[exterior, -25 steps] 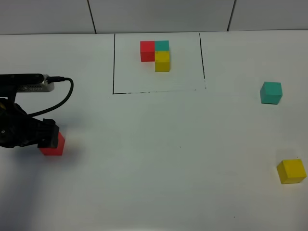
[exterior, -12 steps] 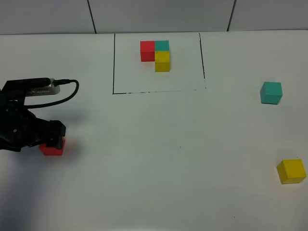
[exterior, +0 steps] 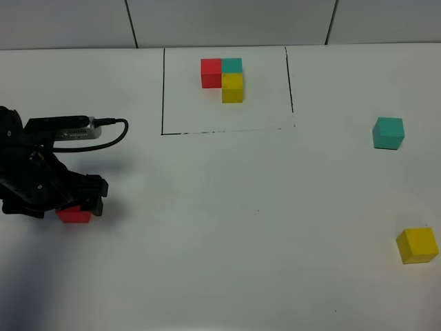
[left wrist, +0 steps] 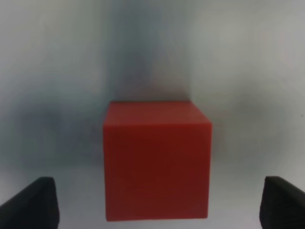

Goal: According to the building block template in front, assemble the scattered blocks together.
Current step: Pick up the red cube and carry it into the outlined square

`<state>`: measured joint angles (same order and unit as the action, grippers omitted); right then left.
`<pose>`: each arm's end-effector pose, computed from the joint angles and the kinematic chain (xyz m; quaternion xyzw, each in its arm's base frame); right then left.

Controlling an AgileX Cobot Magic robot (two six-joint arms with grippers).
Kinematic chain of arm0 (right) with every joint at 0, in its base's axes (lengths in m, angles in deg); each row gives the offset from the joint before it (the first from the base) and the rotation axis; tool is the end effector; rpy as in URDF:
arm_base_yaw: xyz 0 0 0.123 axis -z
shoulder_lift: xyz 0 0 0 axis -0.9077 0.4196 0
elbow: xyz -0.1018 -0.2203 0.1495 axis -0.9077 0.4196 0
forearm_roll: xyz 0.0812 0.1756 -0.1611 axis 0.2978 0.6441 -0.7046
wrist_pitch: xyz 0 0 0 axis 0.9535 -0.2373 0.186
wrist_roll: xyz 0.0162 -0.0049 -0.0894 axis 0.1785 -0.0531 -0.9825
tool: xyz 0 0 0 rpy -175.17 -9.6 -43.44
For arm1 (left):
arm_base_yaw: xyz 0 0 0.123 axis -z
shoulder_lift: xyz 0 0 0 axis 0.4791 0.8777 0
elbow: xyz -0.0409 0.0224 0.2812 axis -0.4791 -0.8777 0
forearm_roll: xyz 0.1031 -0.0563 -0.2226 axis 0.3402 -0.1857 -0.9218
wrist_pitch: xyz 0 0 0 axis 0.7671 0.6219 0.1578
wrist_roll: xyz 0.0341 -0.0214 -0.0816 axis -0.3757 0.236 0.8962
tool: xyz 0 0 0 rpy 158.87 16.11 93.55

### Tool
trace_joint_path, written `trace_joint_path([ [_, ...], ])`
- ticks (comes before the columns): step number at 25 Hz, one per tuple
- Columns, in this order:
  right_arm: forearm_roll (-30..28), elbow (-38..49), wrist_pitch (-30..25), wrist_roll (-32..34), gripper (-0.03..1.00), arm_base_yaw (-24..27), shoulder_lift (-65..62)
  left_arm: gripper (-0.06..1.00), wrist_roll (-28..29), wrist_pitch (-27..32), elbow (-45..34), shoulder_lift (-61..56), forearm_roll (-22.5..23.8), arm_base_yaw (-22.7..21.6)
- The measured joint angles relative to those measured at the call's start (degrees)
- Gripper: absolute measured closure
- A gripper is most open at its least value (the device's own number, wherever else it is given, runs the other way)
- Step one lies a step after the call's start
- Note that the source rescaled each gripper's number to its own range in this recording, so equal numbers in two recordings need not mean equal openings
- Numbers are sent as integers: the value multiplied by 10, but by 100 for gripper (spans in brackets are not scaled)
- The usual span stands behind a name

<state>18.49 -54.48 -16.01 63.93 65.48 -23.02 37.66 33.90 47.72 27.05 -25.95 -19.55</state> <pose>-0.0024 0.0045 0.2771 0.0233 0.8564 0.0406 0.5142 0.2919 -0.0482 0.1393 0.0028 0.9931 -0.0264 0.1140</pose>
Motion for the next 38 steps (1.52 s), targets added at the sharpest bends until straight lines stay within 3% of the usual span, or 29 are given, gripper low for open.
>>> trace_joint_path([
  [4, 0, 0, 0, 0, 22, 0, 0, 4, 20, -5, 0, 6, 19, 0],
  [18, 0, 0, 0, 0, 22, 0, 0, 9, 24, -29, 1, 55, 19, 1],
  [21, 0, 0, 0, 0, 22, 0, 0, 26, 24, -28, 3, 55, 19, 1],
  [24, 0, 0, 0, 0, 22, 0, 0, 69, 25, -28, 3, 56, 19, 1],
  [25, 0, 0, 0, 0, 22, 0, 0, 91, 25, -26, 5, 56, 19, 1],
  [31, 0, 0, 0, 0, 22, 0, 0, 94, -24, 46, 64, 57, 19, 6],
  [38, 0, 0, 0, 0, 22, 0, 0, 94, -245, 125, 156, 61, 23, 83],
])
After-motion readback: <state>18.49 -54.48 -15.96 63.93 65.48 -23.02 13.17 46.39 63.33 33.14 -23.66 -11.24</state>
